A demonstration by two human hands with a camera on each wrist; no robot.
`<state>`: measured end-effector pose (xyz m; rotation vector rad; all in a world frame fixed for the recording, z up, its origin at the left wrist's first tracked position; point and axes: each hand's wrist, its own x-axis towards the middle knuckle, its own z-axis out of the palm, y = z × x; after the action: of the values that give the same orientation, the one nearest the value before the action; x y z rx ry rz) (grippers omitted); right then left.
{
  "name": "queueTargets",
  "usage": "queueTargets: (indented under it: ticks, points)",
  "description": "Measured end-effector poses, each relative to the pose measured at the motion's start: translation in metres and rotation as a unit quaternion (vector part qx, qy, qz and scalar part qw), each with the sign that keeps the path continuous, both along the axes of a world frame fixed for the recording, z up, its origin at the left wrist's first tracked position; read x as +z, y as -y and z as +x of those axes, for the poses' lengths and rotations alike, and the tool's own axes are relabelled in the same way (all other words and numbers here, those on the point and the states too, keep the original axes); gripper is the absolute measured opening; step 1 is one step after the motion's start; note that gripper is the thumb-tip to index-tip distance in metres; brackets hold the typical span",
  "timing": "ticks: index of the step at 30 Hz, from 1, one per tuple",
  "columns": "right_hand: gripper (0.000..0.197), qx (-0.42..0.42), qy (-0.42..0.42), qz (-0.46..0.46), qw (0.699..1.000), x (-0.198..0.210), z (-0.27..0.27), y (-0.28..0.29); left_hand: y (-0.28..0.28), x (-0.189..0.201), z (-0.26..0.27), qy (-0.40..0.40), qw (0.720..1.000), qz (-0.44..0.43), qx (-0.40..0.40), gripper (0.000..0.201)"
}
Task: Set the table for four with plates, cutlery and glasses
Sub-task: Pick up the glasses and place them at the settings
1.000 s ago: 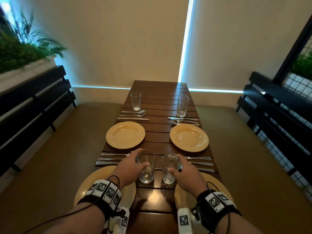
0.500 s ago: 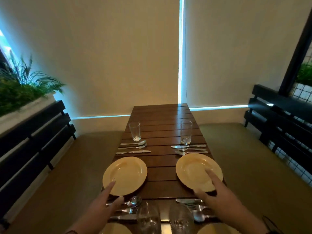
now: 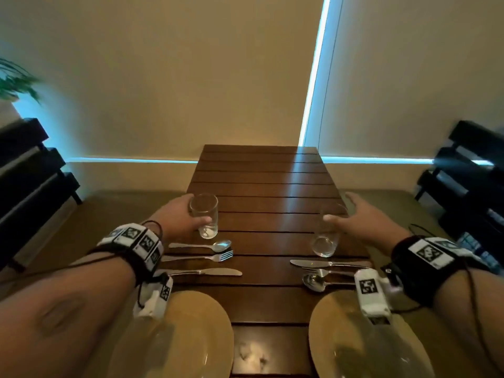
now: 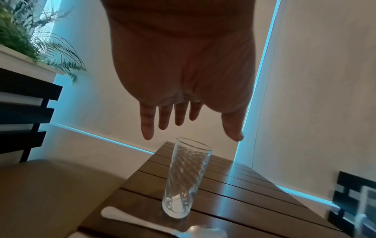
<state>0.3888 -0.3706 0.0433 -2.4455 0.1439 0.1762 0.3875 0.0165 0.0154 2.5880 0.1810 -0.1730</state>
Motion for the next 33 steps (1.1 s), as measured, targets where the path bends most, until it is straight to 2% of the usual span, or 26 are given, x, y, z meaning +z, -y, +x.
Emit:
queueTargets:
  ticks: [3, 5, 8, 13, 18, 21, 25, 28, 30, 33]
  points:
    - [0.109, 0.005, -0.013, -0.03, 0.999, -0.024, 0.046, -0.006, -0.006, -0.023, 0.049, -0.023, 0.999, 0.031, 0.01, 0.096]
    - [0.112, 0.003, -0.024, -0.055, 0.998, -0.036, 0.066, -0.01, -0.009, -0.036, 0.069, -0.038, 0.998, 0.047, 0.016, 0.106]
    - [0.103, 0.008, -0.037, -0.141, 0.989, -0.049, 0.085, -0.015, -0.013, -0.05, 0.088, -0.035, 0.998, 0.055, 0.019, 0.101]
    - [0.067, 0.029, -0.05, -0.23, 0.972, -0.056, 0.101, -0.013, -0.016, -0.052, 0.102, -0.035, 0.996, 0.075, 0.024, 0.096]
    - [0.063, 0.006, -0.044, -0.244, 0.969, -0.065, 0.1, -0.012, -0.013, -0.051, 0.103, -0.028, 0.996, 0.082, 0.028, 0.092]
    - [0.062, -0.002, -0.029, -0.195, 0.98, -0.051, 0.08, -0.019, -0.008, -0.044, 0.078, -0.001, 0.998, 0.044, 0.034, 0.09]
    - [0.067, 0.041, 0.032, -0.15, 0.987, -0.018, 0.038, -0.022, 0.003, -0.022, 0.021, 0.087, 0.996, -0.001, 0.005, 0.081]
    - [0.058, 0.083, 0.071, -0.096, 0.989, 0.014, -0.011, -0.021, 0.013, 0.001, -0.034, 0.13, 0.989, -0.061, -0.03, 0.079]
    - [0.062, 0.121, 0.093, -0.087, 0.984, 0.031, -0.05, -0.021, 0.022, 0.017, -0.075, 0.13, 0.988, -0.058, -0.062, 0.082]
    - [0.07, 0.19, 0.09, -0.061, 0.976, 0.036, -0.113, -0.025, 0.041, 0.033, -0.137, 0.086, 0.987, -0.058, -0.121, 0.084]
